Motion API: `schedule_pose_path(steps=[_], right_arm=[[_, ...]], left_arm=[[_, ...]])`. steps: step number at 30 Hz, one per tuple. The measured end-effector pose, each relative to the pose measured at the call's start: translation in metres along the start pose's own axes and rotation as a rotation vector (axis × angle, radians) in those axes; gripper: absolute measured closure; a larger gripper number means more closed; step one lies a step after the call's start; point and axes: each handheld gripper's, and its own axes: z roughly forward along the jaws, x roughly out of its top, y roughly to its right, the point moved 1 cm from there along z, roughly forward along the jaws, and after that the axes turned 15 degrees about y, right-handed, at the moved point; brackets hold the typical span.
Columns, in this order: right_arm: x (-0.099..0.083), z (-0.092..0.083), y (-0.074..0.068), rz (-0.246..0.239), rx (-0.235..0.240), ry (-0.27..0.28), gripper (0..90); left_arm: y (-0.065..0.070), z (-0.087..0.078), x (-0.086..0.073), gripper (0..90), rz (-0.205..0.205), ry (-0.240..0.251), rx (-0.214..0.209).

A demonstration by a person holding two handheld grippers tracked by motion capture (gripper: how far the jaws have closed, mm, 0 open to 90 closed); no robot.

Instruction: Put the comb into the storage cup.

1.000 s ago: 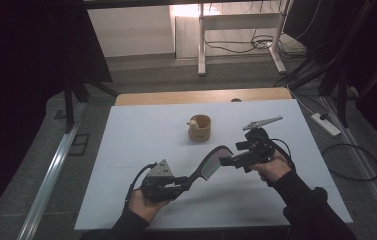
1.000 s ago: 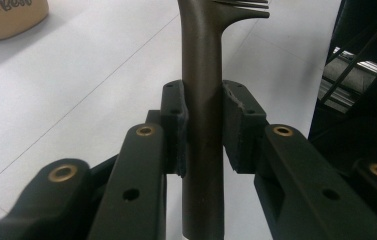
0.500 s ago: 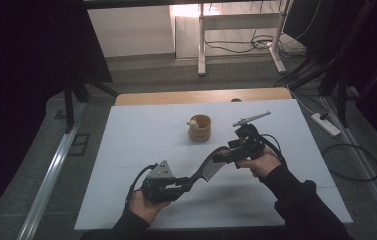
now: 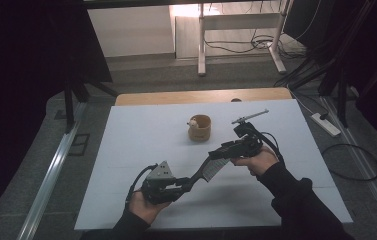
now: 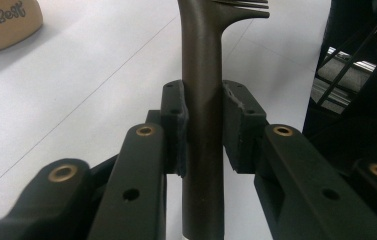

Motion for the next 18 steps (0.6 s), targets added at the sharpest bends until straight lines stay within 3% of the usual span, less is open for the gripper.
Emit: schedule_pose_path(steps=[7,18], right_arm=[[0.0024,-0.0022,0.0056,0.088,0.07,0.001,50.1],[0.0031,-0.0019,0.0102,0.163,0.122,-0.002,72.0]], left_arm=[[0.0017,-0.0002,0.0003,72.3,0.011,0.002,0.004],[0.0017,-0.0001,0.0001,72.3,0.013,0.002,0.006]])
